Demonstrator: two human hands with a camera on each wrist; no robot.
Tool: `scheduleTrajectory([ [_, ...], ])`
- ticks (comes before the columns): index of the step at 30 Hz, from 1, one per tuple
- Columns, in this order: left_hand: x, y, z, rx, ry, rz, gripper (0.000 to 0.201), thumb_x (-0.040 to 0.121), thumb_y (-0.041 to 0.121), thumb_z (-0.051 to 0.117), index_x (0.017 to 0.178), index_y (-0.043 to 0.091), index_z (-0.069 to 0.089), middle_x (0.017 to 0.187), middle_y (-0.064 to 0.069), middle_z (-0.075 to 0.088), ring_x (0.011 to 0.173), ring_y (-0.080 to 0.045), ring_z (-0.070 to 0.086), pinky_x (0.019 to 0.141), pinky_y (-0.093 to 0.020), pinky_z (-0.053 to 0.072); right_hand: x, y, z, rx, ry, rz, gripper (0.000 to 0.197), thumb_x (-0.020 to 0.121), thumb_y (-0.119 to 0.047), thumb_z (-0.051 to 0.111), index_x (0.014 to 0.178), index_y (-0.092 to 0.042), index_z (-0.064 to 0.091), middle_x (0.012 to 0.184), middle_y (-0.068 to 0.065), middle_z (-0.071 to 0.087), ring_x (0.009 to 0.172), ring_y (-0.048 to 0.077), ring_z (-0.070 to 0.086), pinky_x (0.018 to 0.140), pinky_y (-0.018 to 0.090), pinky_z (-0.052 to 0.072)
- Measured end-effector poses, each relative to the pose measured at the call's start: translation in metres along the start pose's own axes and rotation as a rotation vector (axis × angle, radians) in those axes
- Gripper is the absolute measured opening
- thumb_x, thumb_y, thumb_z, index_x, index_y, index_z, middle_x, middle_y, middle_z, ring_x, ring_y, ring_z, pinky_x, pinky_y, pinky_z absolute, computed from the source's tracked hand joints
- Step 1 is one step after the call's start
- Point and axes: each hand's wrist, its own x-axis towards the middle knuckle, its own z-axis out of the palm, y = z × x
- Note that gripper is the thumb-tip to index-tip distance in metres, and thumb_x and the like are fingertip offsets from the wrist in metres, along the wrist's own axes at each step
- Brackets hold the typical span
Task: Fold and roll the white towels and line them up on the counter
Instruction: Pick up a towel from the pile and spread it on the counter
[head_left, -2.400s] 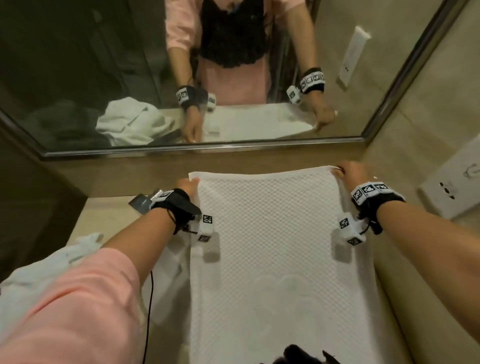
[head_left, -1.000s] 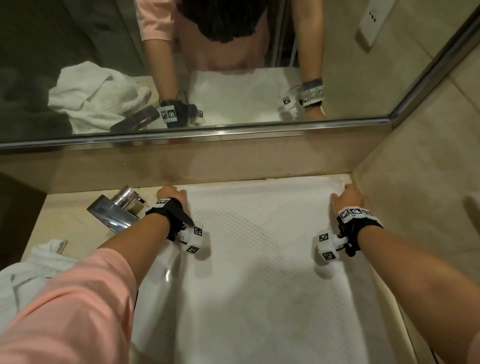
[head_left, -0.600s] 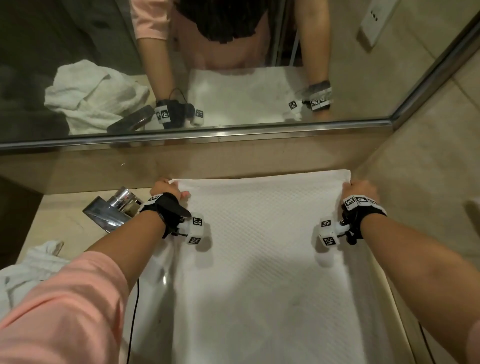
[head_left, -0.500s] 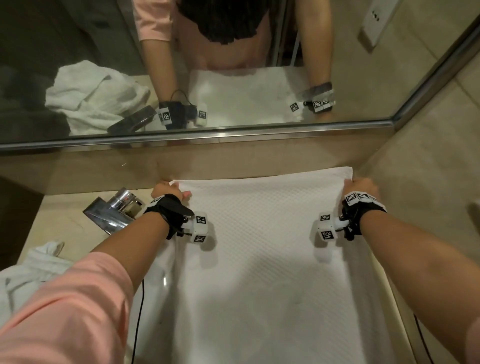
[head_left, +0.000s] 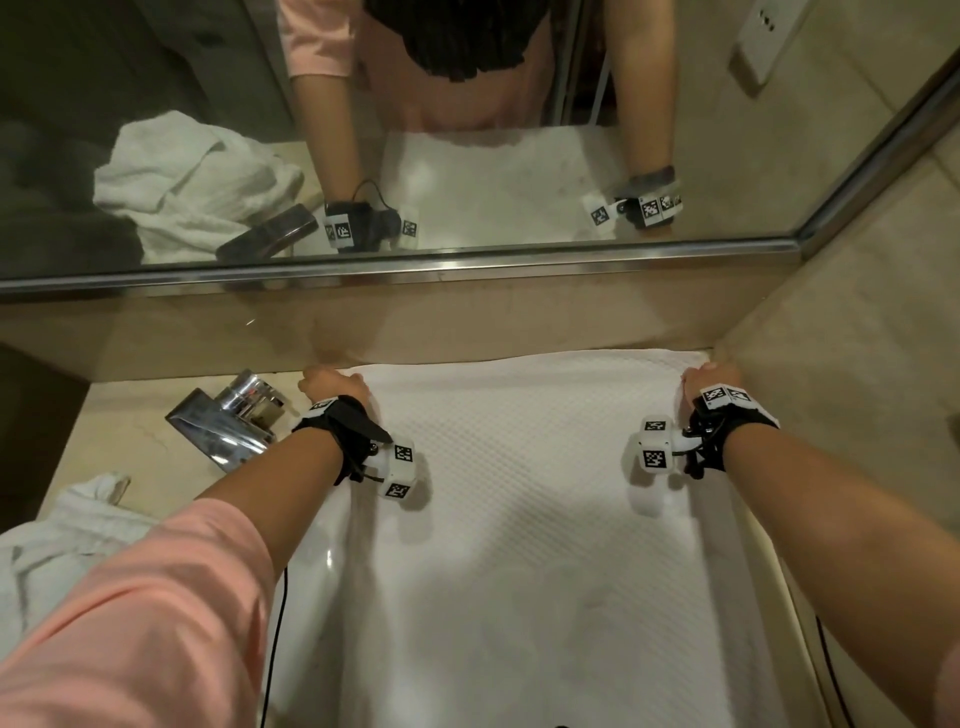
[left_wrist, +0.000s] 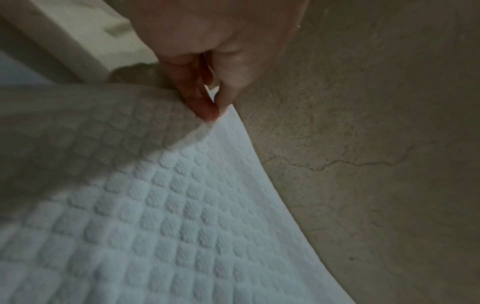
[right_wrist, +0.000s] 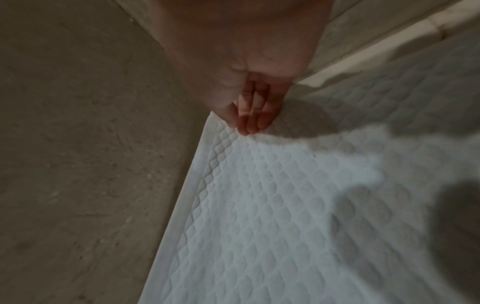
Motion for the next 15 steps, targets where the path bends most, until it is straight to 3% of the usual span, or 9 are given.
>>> scheduleTrajectory([
  [2,-0.004,0.003,-0.002,0.004,0.008,0.035,0.026,0.091,0.02,0.053,0.071,0.009,0.042,0.134,-0.021,0.048,0.123,-0.036,0.047,0.1,-0.04,0.04,-0.006,-0.002,0.005,0.037,0.012,-0.038,0.042,0.092,-0.007,0.05,0.133,-0.004,0.044,0.109,0.007,0.047,0.096,0.017,0.046,0.084,0.031,0.042],
  [4,-0.014,0.005,0.001,0.063,-0.034,0.107,0.041,0.093,0.017,0.051,0.058,0.019,0.03,0.135,-0.021,0.049,0.125,-0.036,0.046,0.102,-0.037,0.039,-0.019,-0.003,0.012,0.096,0.05,-0.075,0.048,0.084,0.0,0.051,0.129,-0.013,0.042,0.104,0.01,0.049,0.09,0.02,0.05,0.08,0.034,0.044],
  [5,-0.021,0.006,-0.001,0.043,-0.051,0.129,0.042,0.094,0.015,0.05,0.058,0.023,0.029,0.136,-0.02,0.048,0.126,-0.035,0.045,0.103,-0.036,0.038,-0.019,0.0,0.015,0.136,0.069,-0.062,0.051,0.079,-0.001,0.052,0.123,-0.025,0.042,0.105,0.011,0.054,0.088,0.023,0.055,0.081,0.036,0.047],
  [6,-0.02,0.007,0.002,0.016,-0.07,0.096,0.042,0.093,0.014,0.05,0.06,0.029,0.029,0.137,-0.02,0.047,0.126,-0.034,0.045,0.103,-0.034,0.037,-0.01,0.009,0.02,0.129,0.083,-0.069,0.052,0.073,-0.008,0.052,0.112,-0.039,0.041,0.108,0.011,0.057,0.089,0.027,0.06,0.083,0.041,0.05],
  [7,-0.022,0.007,0.006,0.019,-0.082,0.094,0.038,0.093,0.01,0.05,0.062,0.025,0.033,0.135,-0.02,0.048,0.123,-0.033,0.046,0.101,-0.032,0.038,-0.004,0.017,0.021,0.083,0.056,-0.068,0.05,0.067,-0.016,0.05,0.102,-0.05,0.04,0.111,0.011,0.057,0.09,0.031,0.063,0.085,0.047,0.053],
  [9,-0.021,0.005,0.011,-0.068,-0.038,0.116,0.015,0.092,-0.001,0.046,0.089,0.014,0.044,0.126,-0.017,0.053,0.105,-0.026,0.05,0.085,-0.028,0.04,-0.016,0.016,0.015,-0.044,-0.038,-0.039,0.052,0.069,-0.025,0.049,0.107,-0.06,0.042,0.122,0.009,0.047,0.09,0.033,0.063,0.086,0.051,0.052],
  [10,-0.016,0.002,0.014,-0.106,-0.015,0.097,0.02,0.091,-0.004,0.045,0.106,0.009,0.043,0.126,-0.016,0.053,0.101,-0.025,0.05,0.083,-0.027,0.04,-0.025,0.013,0.012,-0.122,-0.078,-0.05,0.055,0.077,-0.025,0.049,0.12,-0.059,0.04,0.128,0.008,0.04,0.092,0.031,0.058,0.087,0.046,0.051],
  [12,-0.02,0.003,0.01,0.069,-0.088,0.195,0.027,0.091,0.001,0.048,0.118,0.006,0.046,0.135,-0.02,0.045,0.113,-0.032,0.049,0.095,-0.033,0.04,-0.036,0.007,0.005,-0.234,-0.14,-0.065,0.062,0.085,-0.026,0.048,0.139,-0.049,0.027,0.14,0.007,0.031,0.102,0.032,0.049,0.088,0.042,0.046],
  [15,-0.023,0.005,-0.002,0.323,-0.156,0.3,0.04,0.093,0.009,0.048,0.133,0.004,0.047,0.139,-0.021,0.039,0.127,-0.037,0.041,0.105,-0.036,0.032,-0.036,0.001,0.0,-0.231,-0.193,-0.06,0.073,0.083,-0.029,0.056,0.146,-0.038,0.021,0.149,0.011,0.03,0.125,0.039,0.045,0.103,0.046,0.042],
])
